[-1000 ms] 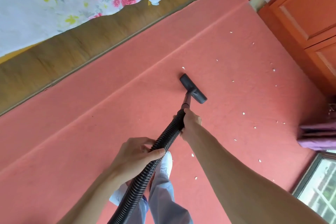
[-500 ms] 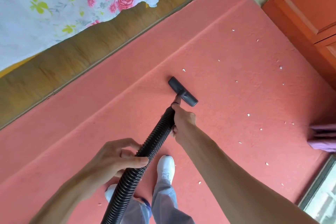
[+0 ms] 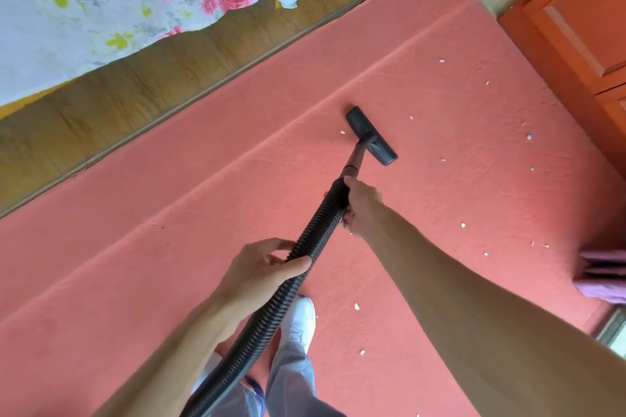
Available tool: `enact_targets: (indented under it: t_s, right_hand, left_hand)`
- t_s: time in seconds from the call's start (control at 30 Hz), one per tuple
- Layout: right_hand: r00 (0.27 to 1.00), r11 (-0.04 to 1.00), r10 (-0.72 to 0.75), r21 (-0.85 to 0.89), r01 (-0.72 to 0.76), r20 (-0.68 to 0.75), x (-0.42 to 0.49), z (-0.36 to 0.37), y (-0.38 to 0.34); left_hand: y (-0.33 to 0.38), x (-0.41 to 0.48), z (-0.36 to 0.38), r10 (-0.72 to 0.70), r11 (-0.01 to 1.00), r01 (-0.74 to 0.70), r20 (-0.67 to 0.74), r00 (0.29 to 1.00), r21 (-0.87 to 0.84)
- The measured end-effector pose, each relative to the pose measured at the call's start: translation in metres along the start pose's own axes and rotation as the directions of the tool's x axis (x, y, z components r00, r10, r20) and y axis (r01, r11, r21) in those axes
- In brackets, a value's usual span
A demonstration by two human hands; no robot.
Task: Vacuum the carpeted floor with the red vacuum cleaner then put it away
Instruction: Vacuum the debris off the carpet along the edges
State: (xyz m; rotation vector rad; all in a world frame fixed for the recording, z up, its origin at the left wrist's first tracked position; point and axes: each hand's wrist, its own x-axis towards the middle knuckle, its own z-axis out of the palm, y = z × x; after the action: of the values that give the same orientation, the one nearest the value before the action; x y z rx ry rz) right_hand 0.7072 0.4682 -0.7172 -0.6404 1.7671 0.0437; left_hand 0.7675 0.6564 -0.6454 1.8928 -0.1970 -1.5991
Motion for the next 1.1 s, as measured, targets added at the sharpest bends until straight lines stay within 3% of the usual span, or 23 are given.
enact_targets:
  t_s: [0.13,0.27,0.47,0.67,0.77,0.87,1.0,1.1]
  right_hand:
    - [0.999,0.997,0.009,-0.076,-0.005,0.05,-0.028,-0.007,0.023]
    - [0.994,0.994,0.001,-0.11,0.012,0.112,-0.052,-0.002,0.036]
    - [0.996,0.992,-0.055,-0.114,0.062,0.066,-0.04,0.008,0.01]
    - [1.0,0.993,-0.011,-0.118,0.013,0.018,-0.008,-0.004,0.014]
    - [0.999,0.993,-0.034,-0.113,0.034,0.003,-0.024,-0.011,0.034]
    - [0.999,0.987,-0.034,-0.155,0.04,0.041,-0.059,-0.02,0.06]
    - [0.996,0.991,-0.019,-0.132,0.031,0.09,-0.099,-0.023,0.083]
    - [0.994,0.992,-0.041,-0.116,0.053,0.098,-0.108,-0.015,0.083]
  left_hand:
    - [-0.013,-0.017,-0.025,-0.071,0.996,0.059,0.204,0.976,0.066]
    - [-0.02,-0.032,-0.053,-0.092,0.995,0.095,0.36,0.928,0.011]
    - [-0.011,-0.02,-0.034,-0.069,0.998,0.069,0.247,0.966,0.008]
    - [-0.013,-0.014,0.004,-0.041,0.998,0.03,0.202,0.979,0.055]
    - [-0.025,-0.024,-0.008,-0.049,0.998,0.036,0.289,0.956,0.052]
    - [-0.043,-0.036,-0.031,-0.167,0.985,0.129,0.438,0.883,0.116]
    - [-0.07,-0.038,-0.05,-0.256,0.948,0.12,0.479,0.84,0.295]
    - [-0.069,-0.039,-0.053,-0.236,0.953,0.106,0.478,0.846,0.282]
